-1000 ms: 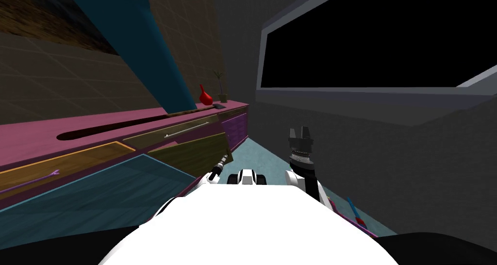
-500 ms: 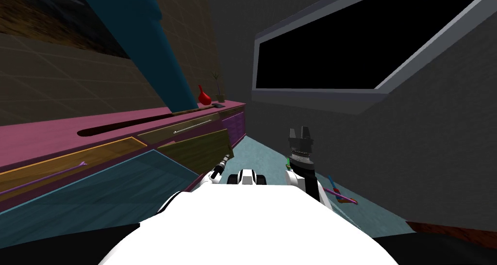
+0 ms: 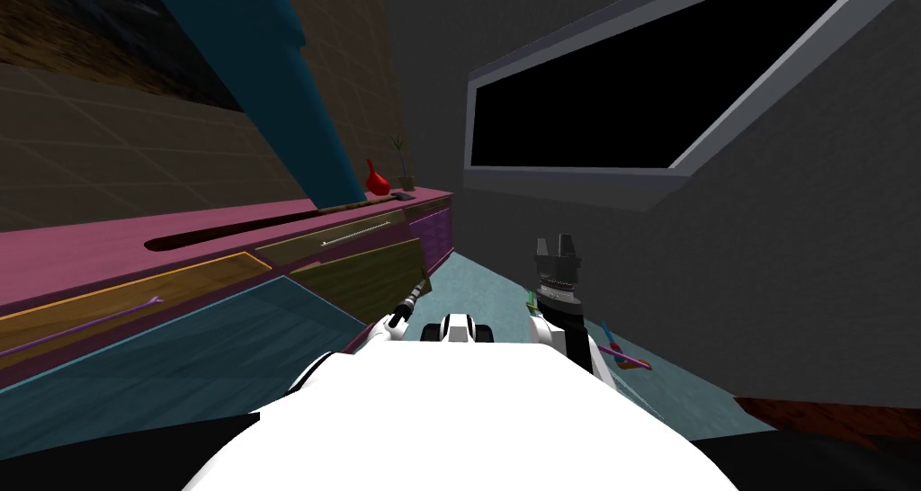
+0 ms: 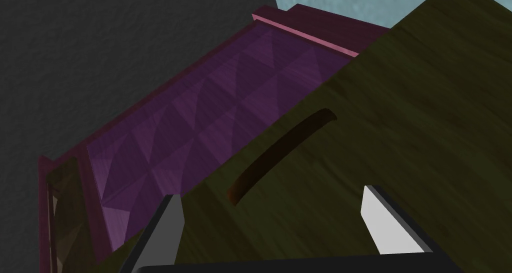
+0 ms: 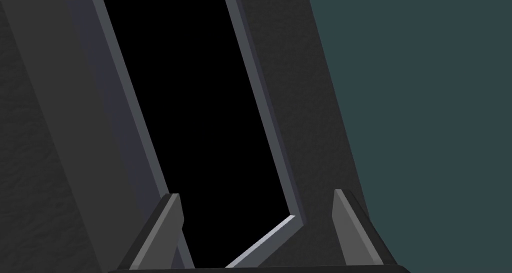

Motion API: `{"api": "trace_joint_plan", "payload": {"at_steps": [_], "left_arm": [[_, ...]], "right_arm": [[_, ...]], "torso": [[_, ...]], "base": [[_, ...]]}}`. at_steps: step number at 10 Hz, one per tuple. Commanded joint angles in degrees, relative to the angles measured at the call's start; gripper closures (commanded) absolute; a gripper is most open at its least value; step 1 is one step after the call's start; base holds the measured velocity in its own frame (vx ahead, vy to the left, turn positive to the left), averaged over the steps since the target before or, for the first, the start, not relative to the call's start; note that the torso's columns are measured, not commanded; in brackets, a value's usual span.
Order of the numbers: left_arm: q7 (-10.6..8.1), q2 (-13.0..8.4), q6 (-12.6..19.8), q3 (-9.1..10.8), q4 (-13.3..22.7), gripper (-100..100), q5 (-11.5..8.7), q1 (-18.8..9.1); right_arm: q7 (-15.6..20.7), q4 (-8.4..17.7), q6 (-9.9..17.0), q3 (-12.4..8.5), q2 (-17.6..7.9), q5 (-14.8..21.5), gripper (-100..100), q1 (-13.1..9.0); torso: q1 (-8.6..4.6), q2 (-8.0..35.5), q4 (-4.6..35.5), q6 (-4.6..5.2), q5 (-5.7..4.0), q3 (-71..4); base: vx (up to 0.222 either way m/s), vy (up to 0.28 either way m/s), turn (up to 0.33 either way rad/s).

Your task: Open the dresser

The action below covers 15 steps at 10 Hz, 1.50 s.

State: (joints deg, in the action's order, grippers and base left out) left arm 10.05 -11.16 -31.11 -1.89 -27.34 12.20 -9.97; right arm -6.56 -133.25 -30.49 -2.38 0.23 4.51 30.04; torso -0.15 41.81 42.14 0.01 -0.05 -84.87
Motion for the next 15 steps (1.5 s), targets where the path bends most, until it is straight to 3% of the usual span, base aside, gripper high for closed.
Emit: {"api": "trace_joint_plan", "payload": {"at_steps": [1, 2, 4, 6, 7, 10, 11, 12, 13, 14, 15], "left_arm": [[1.43, -1.8, 1.8, 1.24, 0.0, -100, -0.1, -0.5], [1.43, -1.8, 1.8, 1.24, 0.0, -100, -0.1, -0.5], [2.66, -3.7, 3.6, 2.47, 0.3, -100, -0.3, -1.2], [2.66, -3.7, 3.6, 2.47, 0.3, -100, -0.3, -1.2], [3.52, -5.1, 4.9, 3.34, 0.5, -100, -0.4, -1.7], [3.36, -5.1, 5.2, 3.24, -0.1, -100, -0.4, -1.4], [4.66, -4.4, 3.5, 3.78, 0.2, -100, -0.3, -0.1], [4.47, -4.5, 3.6, 3.93, 1.7, -100, -0.5, -1.4], [4.8, -4.3, 3.4, 3.84, 0.2, 100, -0.3, 0.1], [3.43, -5.1, 5.1, 3.26, 0.1, 100, -0.4, -1.5], [4.58, -4.8, 3.6, 3.7, 1.5, 100, -0.3, -1.4]], "right_arm": [[0.0, 0.0, 0.0, 0.0, 0.0, 0.0, 0, 0.0], [0.0, 0.0, 0.0, 0.0, 0.0, 0.0, 0, 0.0], [0.0, 0.0, 0.0, 0.0, 0.0, 0.0, 0, 0.0], [0.0, 0.0, 0.0, 0.0, 0.0, 0.0, 0, 0.0], [0.0, 0.0, 0.0, 0.0, 0.0, 0.0, 0, 0.0], [0.0, 0.0, 0.0, 0.0, 0.0, 0.0, 0, 0.0], [0.0, 0.0, 0.0, 0.0, 0.0, 0.0, 0, 0.0], [0.0, 0.0, 0.0, 0.0, 0.0, 0.0, 0, 0.0], [0.0, 0.0, 0.0, 0.0, 0.0, 0.0, 0, 0.0], [0.0, 0.0, 0.0, 0.0, 0.0, 0.0, 0, 0.0], [0.0, 0.0, 0.0, 0.0, 0.0, 0.0, 0, 0.0]], "torso": [[0.14, 0.4, 0.1, -0.01, 0.04, 0.2], [0.14, 0.5, 0.2, -0.01, 0.05, 0.3], [0.19, 0.7, 0.2, -0.02, 0.06, 0.4], [0.22, 0.5, 0.1, 0.01, 0.07, 0.3], [0.28, 0.6, 0.2, -0.01, 0.08, 0.4], [0.21, 0.5, 0.1, 0.0, 0.06, 0.3], [0.29, 0.7, 0.2, -0.01, 0.09, 0.4], [0.27, 0.3, 0.1, -0.02, 0.09, 0.2], [0.21, 0.4, 0.1, 0.0, 0.06, 0.3], [0.22, 0.4, 0.1, -0.01, 0.06, 0.3], [0.2, 0.8, 0.2, 0.04, 0.15, 0.5]], "base": [[0.161, -0.119, 0.078], [0.116, -0.077, 0.027], [0.117, -0.092, 0.07], [0.069, -0.048, 0.007], [0.106, -0.074, 0.065], [0.066, -0.046, 0.019], [0.131, -0.002, 0.033], [0.082, -0.001, 0.011], [0.089, 0.02, 0.002], [-0.046, 0.024, -0.022], [-0.048, 0.01, -0.028]]}}
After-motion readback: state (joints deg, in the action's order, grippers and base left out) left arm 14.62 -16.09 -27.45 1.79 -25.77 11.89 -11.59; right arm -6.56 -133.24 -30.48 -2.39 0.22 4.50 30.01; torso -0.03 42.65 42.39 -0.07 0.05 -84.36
